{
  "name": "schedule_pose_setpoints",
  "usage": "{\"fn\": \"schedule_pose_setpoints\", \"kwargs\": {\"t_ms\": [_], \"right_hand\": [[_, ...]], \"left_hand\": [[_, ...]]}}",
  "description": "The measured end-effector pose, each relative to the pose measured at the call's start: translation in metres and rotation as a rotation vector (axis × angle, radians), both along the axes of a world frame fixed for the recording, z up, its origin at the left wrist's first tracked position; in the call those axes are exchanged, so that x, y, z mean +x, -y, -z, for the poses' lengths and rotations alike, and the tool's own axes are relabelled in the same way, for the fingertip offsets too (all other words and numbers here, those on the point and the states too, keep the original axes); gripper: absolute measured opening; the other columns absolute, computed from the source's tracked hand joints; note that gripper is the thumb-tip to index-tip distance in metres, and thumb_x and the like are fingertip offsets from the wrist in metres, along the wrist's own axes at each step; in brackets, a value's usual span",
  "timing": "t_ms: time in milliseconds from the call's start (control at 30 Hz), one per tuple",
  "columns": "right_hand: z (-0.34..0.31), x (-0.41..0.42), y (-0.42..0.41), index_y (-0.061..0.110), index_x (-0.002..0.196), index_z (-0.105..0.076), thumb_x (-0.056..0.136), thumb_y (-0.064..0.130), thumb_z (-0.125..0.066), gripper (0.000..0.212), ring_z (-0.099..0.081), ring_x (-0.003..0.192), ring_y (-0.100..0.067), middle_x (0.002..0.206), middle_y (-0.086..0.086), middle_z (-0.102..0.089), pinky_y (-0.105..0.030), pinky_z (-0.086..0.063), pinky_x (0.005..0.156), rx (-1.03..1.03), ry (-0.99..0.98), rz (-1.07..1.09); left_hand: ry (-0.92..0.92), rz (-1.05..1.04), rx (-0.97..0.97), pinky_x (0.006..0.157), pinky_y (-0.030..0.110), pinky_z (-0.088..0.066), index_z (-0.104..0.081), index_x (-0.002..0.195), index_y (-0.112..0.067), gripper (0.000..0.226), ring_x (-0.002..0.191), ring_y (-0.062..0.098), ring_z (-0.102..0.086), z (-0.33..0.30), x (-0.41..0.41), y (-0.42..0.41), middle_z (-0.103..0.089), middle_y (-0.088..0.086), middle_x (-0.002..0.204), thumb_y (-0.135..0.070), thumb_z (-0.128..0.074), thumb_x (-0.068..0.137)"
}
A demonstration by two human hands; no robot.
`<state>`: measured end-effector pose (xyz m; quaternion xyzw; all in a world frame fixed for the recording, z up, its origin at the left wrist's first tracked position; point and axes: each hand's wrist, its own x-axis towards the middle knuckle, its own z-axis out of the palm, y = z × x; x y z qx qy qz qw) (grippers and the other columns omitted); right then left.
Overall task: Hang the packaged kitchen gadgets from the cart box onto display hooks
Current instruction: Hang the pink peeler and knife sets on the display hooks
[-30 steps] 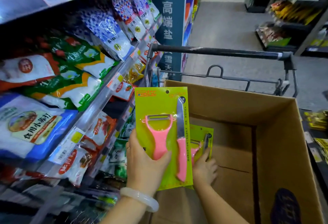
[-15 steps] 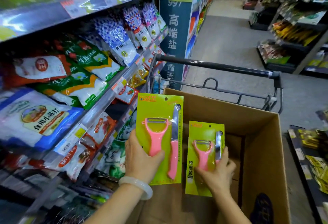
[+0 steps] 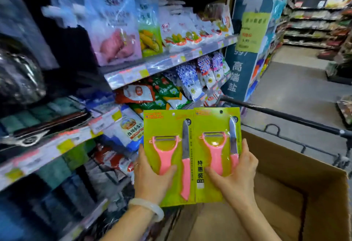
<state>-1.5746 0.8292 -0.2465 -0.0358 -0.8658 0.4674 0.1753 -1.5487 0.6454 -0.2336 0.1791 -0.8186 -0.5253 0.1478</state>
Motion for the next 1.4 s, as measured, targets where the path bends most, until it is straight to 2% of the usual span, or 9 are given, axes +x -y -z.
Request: {"fn": "schedule_pose_setpoints", "kwargs": {"t_ms": [200, 467, 600, 733, 900, 1033, 1167, 1267, 1400], "right_hand": [[-0.040, 0.065, 0.120, 0.018, 0.149, -0.010, 0.057, 0.022, -0.087, 0.121, -0.025, 0.125, -0.016, 0.137, -0.012, -0.027, -0.032, -0.022, 0.109, -0.056, -0.064, -0.250], [-0.084, 0.234, 0.278, 0.023, 0.149, -0.006, 0.056, 0.029, -0.087, 0.124, -0.032, 0.131, -0.033, 0.141, -0.011, -0.019, -0.046, -0.028, 0.111, -0.103, -0.100, -0.602], [-0.099, 0.338, 0.349, 0.021, 0.149, -0.011, 0.051, 0.032, -0.089, 0.126, -0.031, 0.129, -0.030, 0.136, -0.011, -0.025, -0.044, -0.028, 0.112, -0.137, -0.110, -0.814], [-0.111, 0.441, 0.412, 0.022, 0.149, -0.013, 0.054, 0.026, -0.089, 0.121, -0.028, 0.130, -0.026, 0.139, -0.013, -0.024, -0.041, -0.022, 0.112, -0.180, -0.099, -1.039], [-0.125, 0.548, 0.481, 0.026, 0.149, -0.009, 0.058, 0.029, -0.087, 0.119, -0.027, 0.127, -0.020, 0.140, -0.008, -0.021, -0.038, -0.026, 0.108, -0.201, -0.112, -1.312], [-0.136, 0.613, 0.531, 0.025, 0.148, -0.008, 0.060, 0.036, -0.085, 0.117, -0.029, 0.125, -0.021, 0.136, -0.007, -0.021, -0.035, -0.028, 0.105, -0.152, -0.134, -1.441], [-0.141, 0.659, 0.588, 0.026, 0.148, -0.008, 0.059, 0.036, -0.085, 0.119, -0.032, 0.119, -0.019, 0.123, 0.000, -0.021, -0.026, -0.026, 0.102, -0.177, -0.186, -1.537], [-0.155, 0.684, 0.635, 0.026, 0.148, -0.009, 0.059, 0.036, -0.084, 0.116, -0.033, 0.119, -0.021, 0.125, -0.001, -0.022, -0.028, -0.027, 0.102, -0.188, -0.246, -1.561], [-0.187, 0.707, 0.700, 0.031, 0.146, -0.008, 0.058, 0.043, -0.081, 0.115, -0.036, 0.123, -0.025, 0.129, 0.001, -0.020, -0.039, -0.036, 0.104, -0.190, -0.303, -1.565]], "left_hand": [[-0.080, -0.230, -0.015, 0.116, 0.034, -0.007, 0.012, 0.147, -0.025, 0.109, 0.146, 0.017, -0.001, -0.042, 0.108, 0.102, -0.005, 0.000, 0.158, -0.033, -0.072, 0.078], [-0.251, -0.579, -0.040, 0.116, 0.031, -0.007, 0.010, 0.147, -0.024, 0.109, 0.145, 0.012, -0.001, -0.082, 0.331, 0.220, -0.003, -0.006, 0.157, -0.031, -0.073, 0.077], [-0.302, -0.776, -0.107, 0.115, 0.029, -0.009, 0.002, 0.149, -0.017, 0.107, 0.145, 0.016, -0.007, -0.096, 0.455, 0.267, -0.012, 0.000, 0.156, -0.022, -0.076, 0.075], [-0.320, -0.997, -0.146, 0.115, 0.032, -0.018, -0.004, 0.150, -0.018, 0.107, 0.142, 0.019, -0.020, -0.103, 0.576, 0.303, -0.023, 0.005, 0.153, -0.022, -0.077, 0.073], [-0.348, -1.204, -0.143, 0.112, 0.048, -0.029, 0.001, 0.148, -0.031, 0.112, 0.141, 0.025, -0.024, -0.109, 0.699, 0.336, -0.023, 0.005, 0.153, -0.031, -0.079, 0.070], [-0.363, -1.342, -0.216, 0.111, 0.041, -0.030, -0.009, 0.149, -0.025, 0.107, 0.135, 0.025, -0.033, -0.113, 0.768, 0.359, -0.034, 0.007, 0.145, -0.026, -0.080, 0.069], [-0.435, -1.386, -0.271, 0.098, 0.030, -0.035, -0.030, 0.139, -0.024, 0.086, 0.114, 0.012, -0.043, -0.123, 0.817, 0.388, -0.044, -0.011, 0.118, -0.017, -0.080, 0.069], [-0.420, -1.433, -0.307, 0.104, 0.041, -0.038, -0.034, 0.137, -0.022, 0.083, 0.121, 0.020, -0.044, -0.131, 0.847, 0.419, -0.045, -0.006, 0.121, -0.016, -0.081, 0.068], [-0.375, -1.488, -0.329, 0.107, 0.050, -0.035, -0.028, 0.143, -0.021, 0.098, 0.126, 0.025, -0.043, -0.143, 0.887, 0.473, -0.044, 0.002, 0.138, -0.022, -0.084, 0.063]]}}
